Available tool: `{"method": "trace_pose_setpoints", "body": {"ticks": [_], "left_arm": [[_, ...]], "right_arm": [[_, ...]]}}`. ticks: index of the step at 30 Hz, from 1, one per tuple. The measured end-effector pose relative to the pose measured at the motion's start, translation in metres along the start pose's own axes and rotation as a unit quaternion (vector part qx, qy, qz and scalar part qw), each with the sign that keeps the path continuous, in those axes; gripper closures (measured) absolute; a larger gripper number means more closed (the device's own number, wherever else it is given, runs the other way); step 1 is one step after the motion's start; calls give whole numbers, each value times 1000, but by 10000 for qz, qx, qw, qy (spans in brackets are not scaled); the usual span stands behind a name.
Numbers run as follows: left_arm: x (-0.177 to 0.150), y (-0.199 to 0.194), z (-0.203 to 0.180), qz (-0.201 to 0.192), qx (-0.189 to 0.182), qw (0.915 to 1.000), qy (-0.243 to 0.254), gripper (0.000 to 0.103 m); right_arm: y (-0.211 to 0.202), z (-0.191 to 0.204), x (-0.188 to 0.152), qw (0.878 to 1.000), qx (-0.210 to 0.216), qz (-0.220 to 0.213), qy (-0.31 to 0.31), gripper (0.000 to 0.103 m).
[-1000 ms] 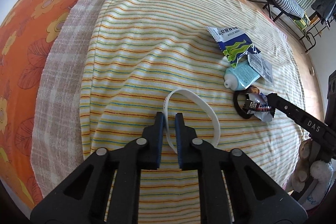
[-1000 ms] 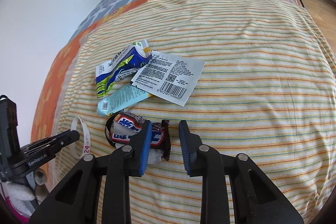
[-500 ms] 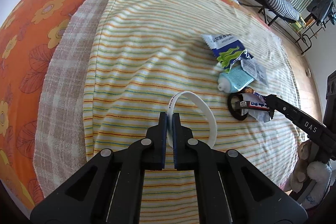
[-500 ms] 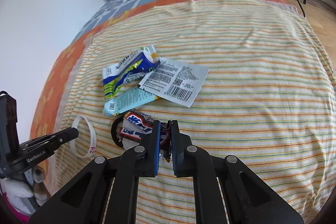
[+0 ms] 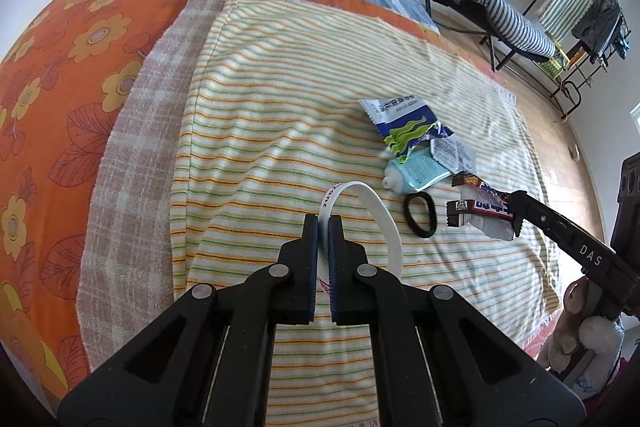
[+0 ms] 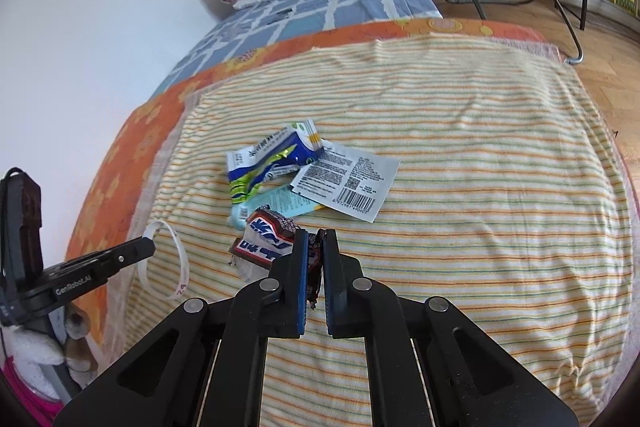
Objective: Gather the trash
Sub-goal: 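Carry the white ring and snack wrapper over the blue basket with both tools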
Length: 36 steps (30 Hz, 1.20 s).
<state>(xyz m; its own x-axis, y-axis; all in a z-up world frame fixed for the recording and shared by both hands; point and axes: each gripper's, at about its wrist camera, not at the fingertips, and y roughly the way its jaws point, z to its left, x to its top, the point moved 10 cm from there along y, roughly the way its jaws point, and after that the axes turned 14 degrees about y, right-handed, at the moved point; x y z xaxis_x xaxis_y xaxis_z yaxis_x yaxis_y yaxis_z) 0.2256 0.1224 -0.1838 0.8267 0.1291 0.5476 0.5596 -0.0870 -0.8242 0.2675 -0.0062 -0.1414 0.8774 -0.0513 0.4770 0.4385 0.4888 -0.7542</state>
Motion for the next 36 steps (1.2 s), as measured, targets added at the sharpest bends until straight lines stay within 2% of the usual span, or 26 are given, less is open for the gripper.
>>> {"method": "trace_pose_setpoints", "body": {"ticks": [8,17,26,36], "left_arm": [[-4,-19,-10,-99,-82,9998,132,101],[-19,-50,-29,-217,-199,9988,396,101],[-51,-77,-57,-259,-189,9963,799,101],[-106,-90,-97,-134,-253,9904,1353,101]], "right_arm": [[-21,4,-12,9998,-9,-63,-164,98],[-55,14,-47,9988,44,-96,-475,98],[-82,11,-97,9980,88,19,-632,98],[-108,1,-149,9964,38,127,-843,98]]}}
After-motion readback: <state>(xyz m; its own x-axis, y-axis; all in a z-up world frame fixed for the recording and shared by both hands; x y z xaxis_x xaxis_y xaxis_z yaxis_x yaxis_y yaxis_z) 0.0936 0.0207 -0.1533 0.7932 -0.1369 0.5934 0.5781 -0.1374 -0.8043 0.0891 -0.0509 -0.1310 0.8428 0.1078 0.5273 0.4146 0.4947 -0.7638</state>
